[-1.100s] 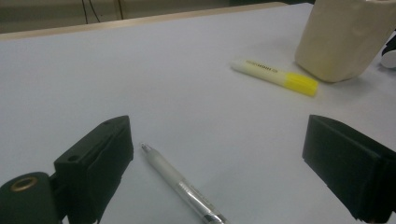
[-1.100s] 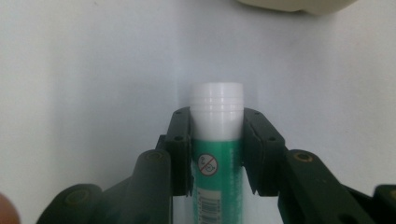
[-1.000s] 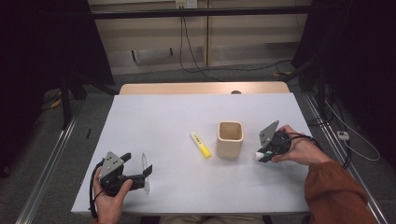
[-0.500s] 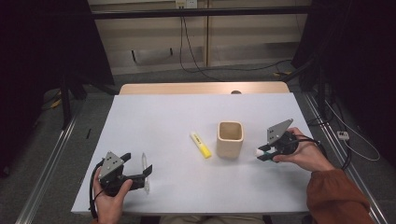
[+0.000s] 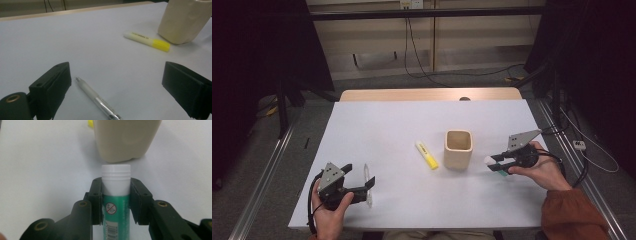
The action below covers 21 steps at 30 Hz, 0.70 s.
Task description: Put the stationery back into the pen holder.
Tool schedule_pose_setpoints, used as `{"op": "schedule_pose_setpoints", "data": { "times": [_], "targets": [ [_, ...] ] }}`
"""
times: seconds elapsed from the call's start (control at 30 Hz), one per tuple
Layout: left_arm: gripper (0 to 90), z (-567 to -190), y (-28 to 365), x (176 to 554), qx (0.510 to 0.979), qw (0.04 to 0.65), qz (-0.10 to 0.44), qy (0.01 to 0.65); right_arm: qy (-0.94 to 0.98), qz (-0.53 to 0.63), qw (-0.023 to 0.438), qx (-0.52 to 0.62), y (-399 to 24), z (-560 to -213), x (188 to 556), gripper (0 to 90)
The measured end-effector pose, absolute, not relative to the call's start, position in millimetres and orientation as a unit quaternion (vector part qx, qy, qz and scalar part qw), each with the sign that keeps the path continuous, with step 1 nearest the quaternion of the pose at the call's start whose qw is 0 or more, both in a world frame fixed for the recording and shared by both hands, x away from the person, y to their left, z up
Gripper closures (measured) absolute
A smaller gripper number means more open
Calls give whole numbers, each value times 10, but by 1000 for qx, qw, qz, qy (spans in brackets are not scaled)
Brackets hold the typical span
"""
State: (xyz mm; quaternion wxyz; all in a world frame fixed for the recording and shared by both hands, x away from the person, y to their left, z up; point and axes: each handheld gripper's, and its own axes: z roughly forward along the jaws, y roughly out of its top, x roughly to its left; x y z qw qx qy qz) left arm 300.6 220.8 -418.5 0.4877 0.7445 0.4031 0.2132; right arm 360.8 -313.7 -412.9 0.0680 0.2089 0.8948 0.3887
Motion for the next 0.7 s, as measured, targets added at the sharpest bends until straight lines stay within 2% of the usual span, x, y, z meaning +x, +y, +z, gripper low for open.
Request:
{"op": "schedule_pose_setpoints", "data": {
  "times": [0.27,0.7],
  "targets": [
    [86,-4177,2217,3002,745,489,214,401,868,429,76,238,-3167,-4110,3577,659],
    [86,-4175,2209,2995,743,491,213,401,826,476,117,278,-3145,-3986,3555,659]
  ]
}}
